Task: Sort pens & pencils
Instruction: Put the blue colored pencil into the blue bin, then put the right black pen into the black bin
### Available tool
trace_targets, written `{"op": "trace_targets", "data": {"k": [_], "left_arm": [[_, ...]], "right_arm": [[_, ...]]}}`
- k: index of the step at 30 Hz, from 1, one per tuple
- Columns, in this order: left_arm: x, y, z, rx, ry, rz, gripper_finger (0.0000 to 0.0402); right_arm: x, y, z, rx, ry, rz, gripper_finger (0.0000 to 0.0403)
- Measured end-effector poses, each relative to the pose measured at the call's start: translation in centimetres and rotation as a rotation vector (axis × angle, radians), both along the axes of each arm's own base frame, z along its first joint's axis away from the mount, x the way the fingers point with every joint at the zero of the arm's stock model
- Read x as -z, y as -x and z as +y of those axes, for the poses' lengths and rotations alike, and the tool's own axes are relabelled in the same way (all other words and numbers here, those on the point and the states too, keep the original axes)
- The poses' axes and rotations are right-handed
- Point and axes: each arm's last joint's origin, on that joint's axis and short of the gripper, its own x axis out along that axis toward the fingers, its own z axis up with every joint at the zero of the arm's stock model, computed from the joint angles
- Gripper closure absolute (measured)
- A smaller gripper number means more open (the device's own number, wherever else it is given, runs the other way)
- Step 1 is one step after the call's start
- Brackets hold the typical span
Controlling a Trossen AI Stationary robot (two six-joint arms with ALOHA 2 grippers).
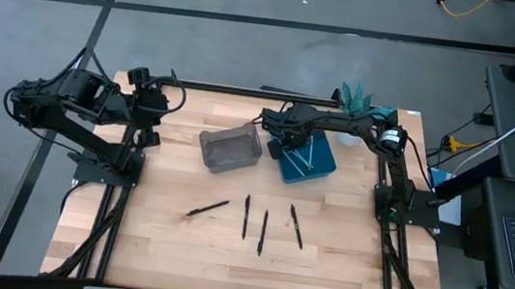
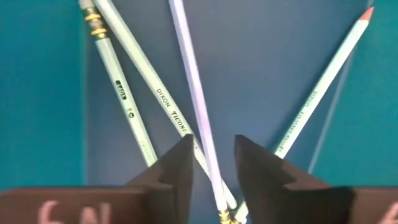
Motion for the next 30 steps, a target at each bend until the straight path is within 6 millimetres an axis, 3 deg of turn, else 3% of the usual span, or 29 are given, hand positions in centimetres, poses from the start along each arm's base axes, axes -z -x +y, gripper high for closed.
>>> {"op": "trace_targets", "data": {"k": [8,19,25,30], "left_arm": [[0.0,0.0,0.0,0.000,0.000,0.000,0.0312],[0.0,0.0,0.0,-0.003,0.001,-0.002,0.0312],[0.0,0.0,0.0,-0.001,0.004,-0.001,0.0312],[0.1,0.0,-0.1,0.013,0.034,0.001,0.0312]], "right_arm": [[-1.2,-0.4,-0.1,0.007,-0.022,-0.015,0.0228],[-8.8,-2.0,0.8,-0.024,-0.020,-0.084,0.0226],[-12.8,-3.1,4.4,-0.049,-0.125,-0.190,0.0226],[-14.1,-4.6,10.5,-0.131,-0.189,-0.286,0.0226]]}}
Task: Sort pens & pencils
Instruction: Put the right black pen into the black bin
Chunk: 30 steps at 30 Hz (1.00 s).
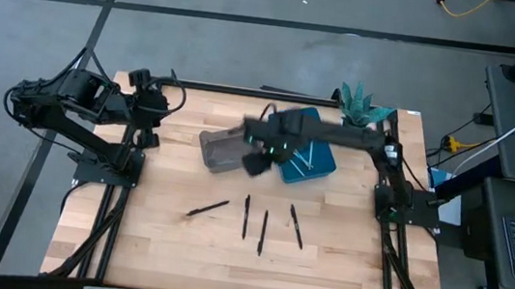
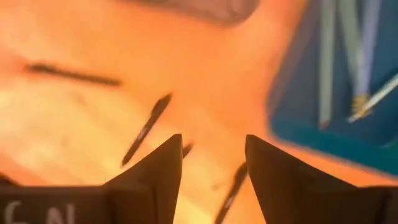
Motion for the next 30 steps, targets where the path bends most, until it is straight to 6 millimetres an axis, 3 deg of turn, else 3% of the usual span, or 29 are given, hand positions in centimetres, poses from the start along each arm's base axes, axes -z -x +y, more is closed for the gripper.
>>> {"op": "trace_targets", "data": {"k": [4,9,14,21,30], "left_arm": [[0.1,0.0,-0.1,0.022,0.041,0.004,0.0312],[0.1,0.0,-0.2,0.000,0.092,-0.019,0.0312],[0.1,0.0,-0.2,-0.047,0.147,-0.056,0.0312],[0.5,-1.2,-0.4,-0.103,0.177,-0.061,0.0312],[1.3,-3.0,-0.6,-0.092,0.162,0.009,0.0312]], "right_arm": [[0.3,0.1,5.5,-0.032,-0.017,0.031,0.0226],[1.5,2.3,11.9,0.008,0.038,0.192,0.0226],[3.9,4.2,16.6,0.076,0.097,0.282,0.0226],[8.4,6.0,18.2,0.199,0.152,0.393,0.0226],[13.2,5.6,18.4,0.277,0.071,0.294,0.0226]]}}
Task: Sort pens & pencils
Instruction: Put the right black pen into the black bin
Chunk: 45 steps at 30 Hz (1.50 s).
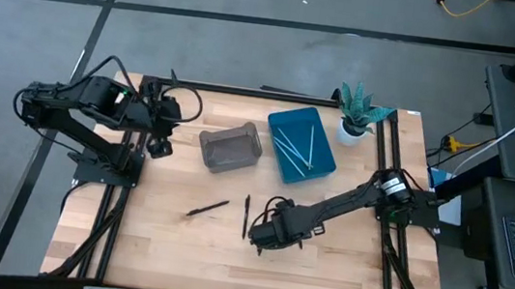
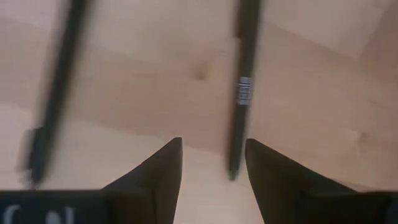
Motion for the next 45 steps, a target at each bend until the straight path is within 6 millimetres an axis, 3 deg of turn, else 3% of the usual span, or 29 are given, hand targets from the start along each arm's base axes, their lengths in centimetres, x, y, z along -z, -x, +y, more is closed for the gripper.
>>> {"op": "trace_targets", "data": {"k": [15,28,45], "left_arm": [[0.0,0.0,0.0,0.089,-0.046,0.054,0.0312],[0.0,0.0,0.0,0.087,-0.047,0.053,0.0312],[0.0,0.0,0.0,0.082,-0.046,0.050,0.0312]], "right_arm": [[3.5,0.8,-1.9,0.082,-0.020,0.021,0.0226],[4.2,0.8,-3.7,-0.027,-0.072,0.065,0.0230],[4.9,1.2,-3.9,-0.033,-0.078,0.069,0.0368]]}}
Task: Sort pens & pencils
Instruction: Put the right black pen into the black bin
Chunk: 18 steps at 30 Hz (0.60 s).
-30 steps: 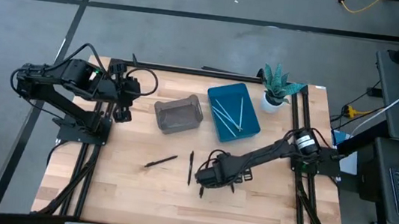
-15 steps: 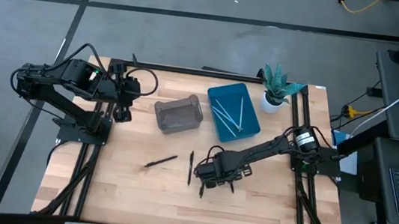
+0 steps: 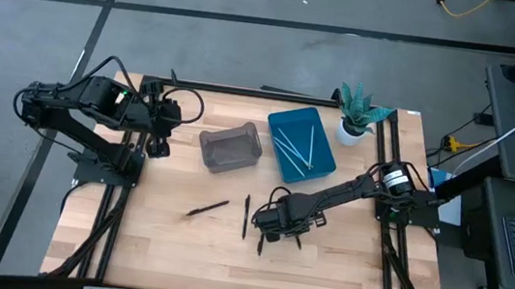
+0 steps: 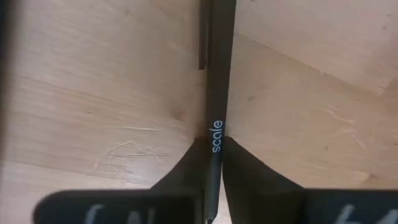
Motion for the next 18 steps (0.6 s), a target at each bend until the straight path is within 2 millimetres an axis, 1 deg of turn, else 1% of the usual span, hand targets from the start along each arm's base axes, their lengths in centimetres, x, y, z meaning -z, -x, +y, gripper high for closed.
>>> {"op": "trace_targets", "data": {"k": [2,10,18], "left_arm": [[0.00,0.00,0.00,0.000,0.000,0.000,0.0312],[0.00,0.00,0.00,0.000,0.000,0.000,0.0312],[0.00,0.00,0.00,0.000,0.000,0.000,0.0312]], "right_arm": [[0.00,0.03,0.00,0.000,-0.003,0.003,0.0374],[-0.06,-0.01,0.05,0.007,-0.021,0.009,0.0371],[-0.70,-0.57,0.26,0.004,-0.021,-0.004,0.0375]]}}
